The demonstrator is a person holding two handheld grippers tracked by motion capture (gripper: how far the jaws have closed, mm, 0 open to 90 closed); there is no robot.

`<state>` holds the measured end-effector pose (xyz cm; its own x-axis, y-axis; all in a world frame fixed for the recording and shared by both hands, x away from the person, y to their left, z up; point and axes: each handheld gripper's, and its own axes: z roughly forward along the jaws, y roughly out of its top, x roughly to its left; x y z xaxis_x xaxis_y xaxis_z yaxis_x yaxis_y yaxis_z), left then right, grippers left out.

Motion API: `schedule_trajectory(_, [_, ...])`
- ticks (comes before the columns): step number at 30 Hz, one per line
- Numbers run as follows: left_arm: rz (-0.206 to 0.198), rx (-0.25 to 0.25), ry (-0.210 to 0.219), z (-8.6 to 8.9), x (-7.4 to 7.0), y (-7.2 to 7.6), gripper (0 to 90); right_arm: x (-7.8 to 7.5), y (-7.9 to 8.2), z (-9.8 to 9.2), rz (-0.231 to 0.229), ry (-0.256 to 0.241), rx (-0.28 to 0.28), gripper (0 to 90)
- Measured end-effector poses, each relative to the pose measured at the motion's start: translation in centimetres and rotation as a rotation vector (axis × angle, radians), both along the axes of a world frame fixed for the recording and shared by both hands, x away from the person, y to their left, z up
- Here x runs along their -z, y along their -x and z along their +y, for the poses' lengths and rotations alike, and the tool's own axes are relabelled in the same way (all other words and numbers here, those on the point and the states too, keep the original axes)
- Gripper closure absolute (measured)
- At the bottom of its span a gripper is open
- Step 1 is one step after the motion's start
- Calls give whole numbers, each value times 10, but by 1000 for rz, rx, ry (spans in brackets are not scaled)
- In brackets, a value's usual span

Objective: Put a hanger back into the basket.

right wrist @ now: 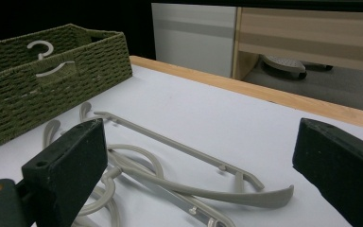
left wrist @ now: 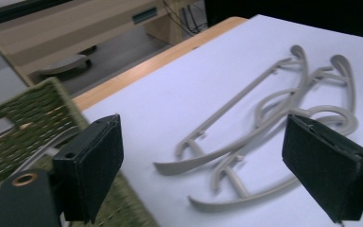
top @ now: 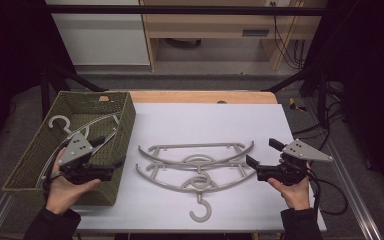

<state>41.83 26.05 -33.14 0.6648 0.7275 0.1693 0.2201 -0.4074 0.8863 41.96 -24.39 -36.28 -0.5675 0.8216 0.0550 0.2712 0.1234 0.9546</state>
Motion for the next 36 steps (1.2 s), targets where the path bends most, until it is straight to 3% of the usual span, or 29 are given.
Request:
schedule_trajectory(7, [40,84,-23,-40,10,-2,110,-1,2,-2,-8,-9,-3,40])
schedule_trajectory(12, [58,138,-80,-64,16,-8,112,-2,2,-3,-10,-9,1,40])
schedule_trajectory(16, [78,174,-84,-84,25,-14,114,-2,2,-3,-12,-11,1,40])
schedule_trajectory(22, [148,211,-122,-106,43,-28,126,-2,3,-2,-9,-10,-4,40])
schedule_trajectory(25, [179,228,-167,-117,54,-36,132,-2,3,-2,-11,-6,-5,40])
schedule_trajectory(28, [208,244,-229,-127,67,-45,151,-3,5,-2,-17,-10,-11,40])
schedule_trajectory(33, [236,248,-282,-138,84,-60,227,-5,6,-3,-24,-18,-12,40])
schedule_trajectory(36, [259,246,-264,-140,92,-71,307,-5,6,-3,-23,-18,-14,40])
